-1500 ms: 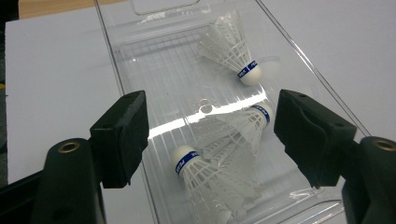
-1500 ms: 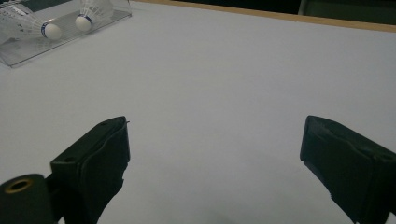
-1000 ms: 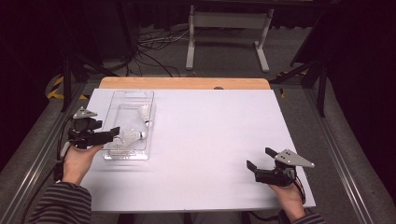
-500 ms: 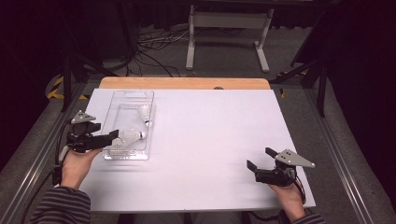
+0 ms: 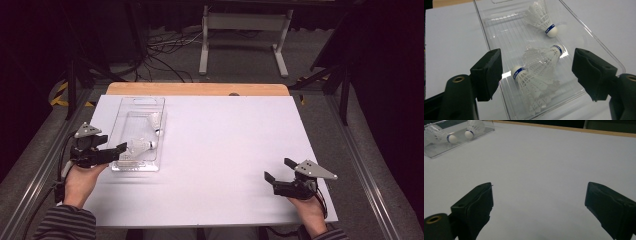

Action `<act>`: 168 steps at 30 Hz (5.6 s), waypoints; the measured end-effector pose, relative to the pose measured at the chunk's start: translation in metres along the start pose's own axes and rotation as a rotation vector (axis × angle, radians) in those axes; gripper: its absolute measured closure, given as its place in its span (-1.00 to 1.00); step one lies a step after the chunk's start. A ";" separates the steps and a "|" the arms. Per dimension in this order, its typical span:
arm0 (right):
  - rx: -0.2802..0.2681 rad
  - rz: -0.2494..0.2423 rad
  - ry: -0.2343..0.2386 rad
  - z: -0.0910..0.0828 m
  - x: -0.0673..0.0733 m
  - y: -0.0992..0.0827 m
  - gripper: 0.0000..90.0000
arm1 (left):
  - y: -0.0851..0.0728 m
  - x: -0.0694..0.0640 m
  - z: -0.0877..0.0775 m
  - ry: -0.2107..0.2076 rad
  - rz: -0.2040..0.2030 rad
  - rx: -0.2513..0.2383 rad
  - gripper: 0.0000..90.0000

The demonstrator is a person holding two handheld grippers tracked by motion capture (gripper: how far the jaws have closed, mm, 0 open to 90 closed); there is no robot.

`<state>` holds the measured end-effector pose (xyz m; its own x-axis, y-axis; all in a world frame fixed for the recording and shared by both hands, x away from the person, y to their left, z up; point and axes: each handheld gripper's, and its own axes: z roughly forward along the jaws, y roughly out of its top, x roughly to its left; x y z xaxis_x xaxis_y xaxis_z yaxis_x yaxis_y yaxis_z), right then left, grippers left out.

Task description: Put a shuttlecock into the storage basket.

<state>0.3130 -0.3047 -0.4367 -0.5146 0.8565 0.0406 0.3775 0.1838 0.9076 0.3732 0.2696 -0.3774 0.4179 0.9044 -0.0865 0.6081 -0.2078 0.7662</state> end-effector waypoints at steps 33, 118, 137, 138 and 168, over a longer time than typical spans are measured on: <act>0.001 0.003 -0.002 0.000 0.000 0.000 -0.80 | -0.026 -0.009 -0.012 -0.031 0.004 -0.057 -0.41; 0.002 0.004 0.000 0.000 0.000 0.000 -0.80 | -0.074 -0.023 -0.027 -0.105 -0.008 -0.148 -0.44; 0.001 0.007 -0.001 0.000 0.000 0.000 -0.80 | -0.081 -0.025 -0.028 -0.109 -0.010 -0.162 -0.50; 0.001 0.007 -0.001 0.000 0.000 0.000 -0.80 | -0.082 -0.025 -0.028 -0.108 -0.013 -0.161 -0.50; -0.008 0.020 0.010 -0.002 0.000 0.000 -0.80 | -0.088 -0.023 -0.019 -0.133 -0.025 -0.125 -0.55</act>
<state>0.3115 -0.3061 -0.4357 -0.5147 0.8550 0.0629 0.3819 0.1630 0.9097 0.2974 0.2740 -0.4303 0.4941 0.8497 -0.1839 0.5342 -0.1299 0.8353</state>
